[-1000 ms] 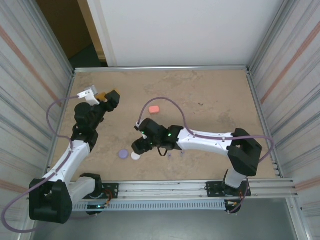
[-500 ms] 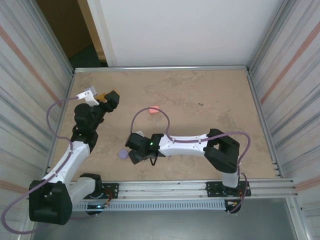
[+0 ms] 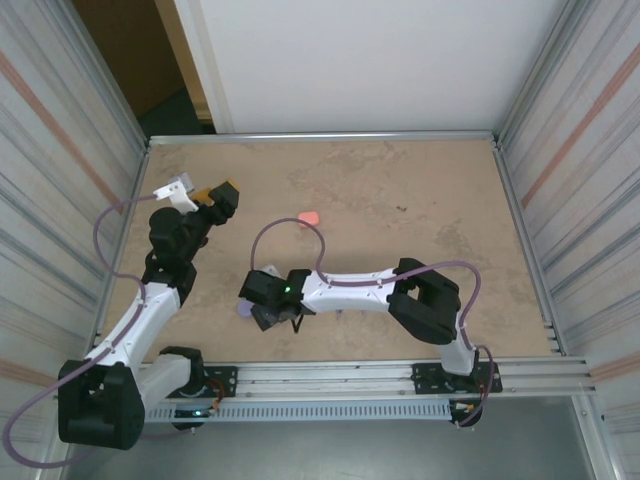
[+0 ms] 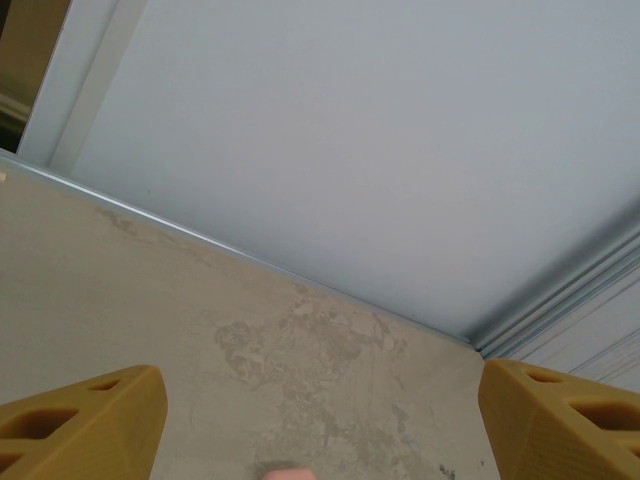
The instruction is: Insert the wireless bluetooth earbuds into the charging case
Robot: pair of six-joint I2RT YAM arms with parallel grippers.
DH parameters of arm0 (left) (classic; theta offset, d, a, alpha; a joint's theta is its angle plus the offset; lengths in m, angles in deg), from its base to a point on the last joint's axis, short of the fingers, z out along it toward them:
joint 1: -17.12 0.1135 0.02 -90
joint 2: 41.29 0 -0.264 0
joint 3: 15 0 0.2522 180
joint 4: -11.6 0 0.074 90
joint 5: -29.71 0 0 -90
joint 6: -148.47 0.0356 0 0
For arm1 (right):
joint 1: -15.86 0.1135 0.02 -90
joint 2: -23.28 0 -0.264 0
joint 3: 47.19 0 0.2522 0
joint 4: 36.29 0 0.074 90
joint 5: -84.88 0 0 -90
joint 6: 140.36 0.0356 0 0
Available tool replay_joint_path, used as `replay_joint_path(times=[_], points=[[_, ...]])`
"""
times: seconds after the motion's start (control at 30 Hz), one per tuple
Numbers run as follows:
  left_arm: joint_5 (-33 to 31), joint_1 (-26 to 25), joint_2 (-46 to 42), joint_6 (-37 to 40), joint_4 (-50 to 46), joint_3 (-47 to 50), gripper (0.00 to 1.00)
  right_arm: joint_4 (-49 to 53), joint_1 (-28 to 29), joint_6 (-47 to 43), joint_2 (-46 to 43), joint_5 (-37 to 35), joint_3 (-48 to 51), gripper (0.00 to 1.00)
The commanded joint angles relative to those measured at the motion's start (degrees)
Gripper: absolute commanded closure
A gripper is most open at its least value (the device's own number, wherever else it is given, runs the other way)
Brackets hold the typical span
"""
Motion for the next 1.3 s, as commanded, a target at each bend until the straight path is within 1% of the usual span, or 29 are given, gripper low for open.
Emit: replay_joint_path(times=[0.0, 0.83, 1.13, 1.27], points=[[-0.3, 0.4, -0.4, -0.7, 0.9, 0.4, 0.19, 2.8, 0.5, -0.2, 2.0, -0.6, -2.3, 0.24], [-0.2, 0.4, 0.7, -1.3, 1.8, 0.4, 0.18, 3.6, -0.1, -2.5, 7.0, 1.3, -6.4, 0.34], [-0.1, 0.4, 1.2, -1.4, 2.0, 0.2, 0.18, 3.2, -0.8, -2.6, 7.3, 1.2, -5.7, 0.42], [-0.1, 0.4, 1.2, -1.2, 2.0, 0.2, 0.18, 0.4, -1.3, -3.0, 5.7, 1.2, -3.1, 0.47]])
